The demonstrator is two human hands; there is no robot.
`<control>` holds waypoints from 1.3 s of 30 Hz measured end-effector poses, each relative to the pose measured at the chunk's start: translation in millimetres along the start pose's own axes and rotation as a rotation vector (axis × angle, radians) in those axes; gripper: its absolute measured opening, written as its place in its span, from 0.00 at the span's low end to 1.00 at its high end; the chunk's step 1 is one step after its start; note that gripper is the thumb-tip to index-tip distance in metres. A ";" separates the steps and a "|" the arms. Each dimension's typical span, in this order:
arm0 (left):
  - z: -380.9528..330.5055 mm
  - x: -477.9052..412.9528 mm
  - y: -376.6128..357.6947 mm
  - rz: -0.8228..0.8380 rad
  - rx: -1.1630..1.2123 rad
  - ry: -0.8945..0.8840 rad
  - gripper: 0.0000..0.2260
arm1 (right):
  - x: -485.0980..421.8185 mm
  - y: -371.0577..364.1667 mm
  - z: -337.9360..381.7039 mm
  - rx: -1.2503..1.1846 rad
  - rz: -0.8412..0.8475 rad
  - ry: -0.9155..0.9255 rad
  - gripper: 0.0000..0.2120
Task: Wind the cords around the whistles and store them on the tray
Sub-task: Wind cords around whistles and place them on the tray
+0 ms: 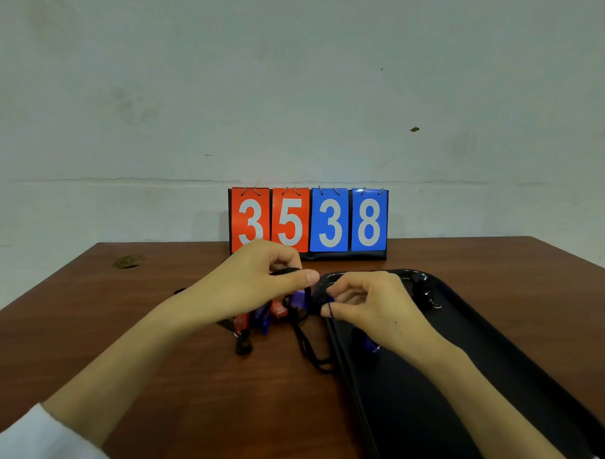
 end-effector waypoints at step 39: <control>19.7 14.7 -47.4 0.140 -0.134 0.234 0.15 | 1.2 14.5 -13.9 -0.204 -0.312 -0.100 0.08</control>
Point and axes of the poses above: each hand's wrist, its own x-axis away from the middle knuckle, its own y-axis out of the back of the hand, z = x × y, the point moved 7 cm from there along -x, towards the middle knuckle, and after that the axes turned 3 degrees about -z, right-handed, at the moved point
